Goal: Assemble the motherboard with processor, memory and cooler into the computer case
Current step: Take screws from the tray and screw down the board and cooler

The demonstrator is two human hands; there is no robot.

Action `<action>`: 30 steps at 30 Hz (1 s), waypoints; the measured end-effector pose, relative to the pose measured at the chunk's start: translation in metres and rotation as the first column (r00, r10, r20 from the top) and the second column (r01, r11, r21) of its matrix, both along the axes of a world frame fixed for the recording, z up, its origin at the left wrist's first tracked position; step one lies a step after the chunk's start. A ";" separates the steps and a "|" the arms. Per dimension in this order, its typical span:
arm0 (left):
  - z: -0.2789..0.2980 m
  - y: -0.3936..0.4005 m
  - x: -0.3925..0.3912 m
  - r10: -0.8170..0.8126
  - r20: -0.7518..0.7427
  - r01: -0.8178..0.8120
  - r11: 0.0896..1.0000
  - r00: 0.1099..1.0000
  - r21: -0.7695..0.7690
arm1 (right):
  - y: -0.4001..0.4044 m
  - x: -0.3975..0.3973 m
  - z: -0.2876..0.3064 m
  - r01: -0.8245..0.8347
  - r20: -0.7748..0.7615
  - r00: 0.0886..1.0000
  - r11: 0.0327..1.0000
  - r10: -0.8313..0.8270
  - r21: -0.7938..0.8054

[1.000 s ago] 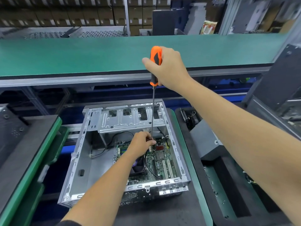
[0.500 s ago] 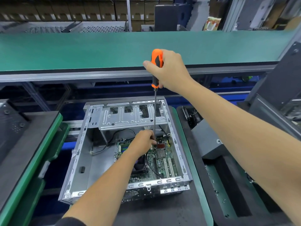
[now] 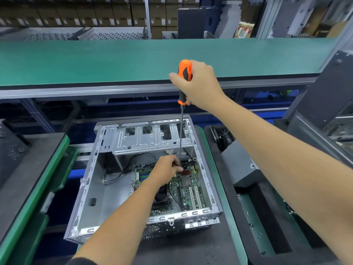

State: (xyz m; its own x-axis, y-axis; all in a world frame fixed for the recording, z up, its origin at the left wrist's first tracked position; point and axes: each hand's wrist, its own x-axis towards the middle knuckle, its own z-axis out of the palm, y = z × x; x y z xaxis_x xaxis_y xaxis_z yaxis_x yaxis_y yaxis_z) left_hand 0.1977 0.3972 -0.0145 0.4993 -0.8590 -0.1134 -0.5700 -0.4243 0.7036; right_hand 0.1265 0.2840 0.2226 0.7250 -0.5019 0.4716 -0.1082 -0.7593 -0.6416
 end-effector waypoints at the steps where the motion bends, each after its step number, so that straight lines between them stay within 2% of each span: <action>1: 0.000 0.000 0.000 0.001 -0.009 -0.001 1.000 1.000 -0.003 | -0.001 -0.001 0.000 0.005 0.009 1.000 1.000 -0.005 0.001; 8: -0.003 0.001 0.001 0.021 -0.045 -0.021 1.000 0.999 0.009 | -0.005 -0.003 0.000 0.004 0.050 0.999 0.999 -0.006 0.044; 30: -0.006 0.001 0.000 0.054 -0.020 -0.054 0.998 0.998 0.013 | -0.002 -0.003 -0.002 -0.018 0.049 0.999 1.000 0.017 0.019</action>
